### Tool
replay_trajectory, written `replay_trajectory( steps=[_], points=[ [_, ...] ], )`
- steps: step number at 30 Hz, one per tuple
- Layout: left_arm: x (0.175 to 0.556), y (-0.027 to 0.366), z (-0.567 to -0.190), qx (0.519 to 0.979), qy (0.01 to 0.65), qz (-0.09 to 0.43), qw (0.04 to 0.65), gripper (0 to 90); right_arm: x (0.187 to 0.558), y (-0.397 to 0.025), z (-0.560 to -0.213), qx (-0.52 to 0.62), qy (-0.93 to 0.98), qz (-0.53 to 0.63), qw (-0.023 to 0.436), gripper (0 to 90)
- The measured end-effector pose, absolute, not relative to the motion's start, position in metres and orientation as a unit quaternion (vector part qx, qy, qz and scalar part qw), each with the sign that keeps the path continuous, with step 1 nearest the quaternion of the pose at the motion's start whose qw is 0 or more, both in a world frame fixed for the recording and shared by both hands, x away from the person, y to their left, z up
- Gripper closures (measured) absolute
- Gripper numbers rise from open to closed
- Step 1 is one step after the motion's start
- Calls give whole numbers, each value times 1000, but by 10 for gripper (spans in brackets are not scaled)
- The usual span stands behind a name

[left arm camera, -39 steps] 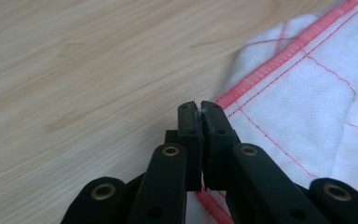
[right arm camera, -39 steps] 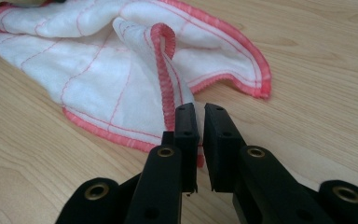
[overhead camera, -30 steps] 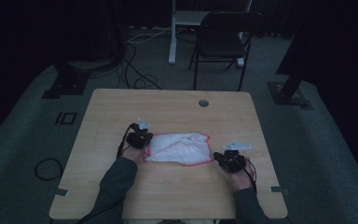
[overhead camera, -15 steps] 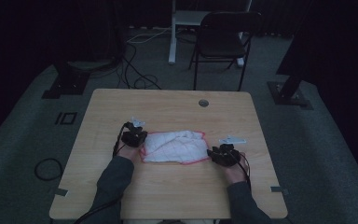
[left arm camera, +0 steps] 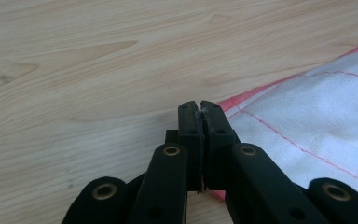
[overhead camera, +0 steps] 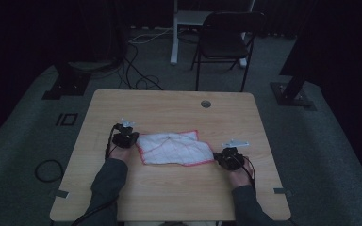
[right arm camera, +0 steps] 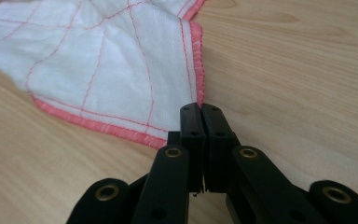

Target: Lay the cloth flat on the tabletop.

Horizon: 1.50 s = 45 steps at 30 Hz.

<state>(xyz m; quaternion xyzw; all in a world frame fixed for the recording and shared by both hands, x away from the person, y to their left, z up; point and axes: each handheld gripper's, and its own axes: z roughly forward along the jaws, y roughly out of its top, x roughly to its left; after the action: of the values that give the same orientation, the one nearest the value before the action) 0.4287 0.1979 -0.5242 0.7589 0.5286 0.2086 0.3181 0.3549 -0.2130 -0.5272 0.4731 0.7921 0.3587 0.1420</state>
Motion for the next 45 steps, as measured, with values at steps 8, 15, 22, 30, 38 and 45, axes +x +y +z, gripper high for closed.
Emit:
replay_trajectory(
  steps=[8, 15, 22, 30, 38, 45],
  points=[
    [430, 211, -521, 747, 543, 222, 312, 889, 348, -222, -522, 474, 792, 357, 142, 891],
    [432, 219, -525, 739, 563, 224, 294, 892, 348, -234, -522, 487, 786, 353, 143, 892],
    [430, 223, -530, 731, 577, 218, 291, 891, 347, -237, -525, 494, 785, 346, 141, 892],
    [418, 221, -514, 732, 556, 239, 313, 768, 345, -236, -518, 484, 781, 358, 165, 754],
    [390, 204, -504, 755, 512, 236, 335, 742, 335, -225, -511, 447, 793, 376, 174, 722],
    [364, 176, -502, 787, 459, 227, 344, 743, 327, -202, -511, 407, 810, 385, 175, 716]
  ],
)
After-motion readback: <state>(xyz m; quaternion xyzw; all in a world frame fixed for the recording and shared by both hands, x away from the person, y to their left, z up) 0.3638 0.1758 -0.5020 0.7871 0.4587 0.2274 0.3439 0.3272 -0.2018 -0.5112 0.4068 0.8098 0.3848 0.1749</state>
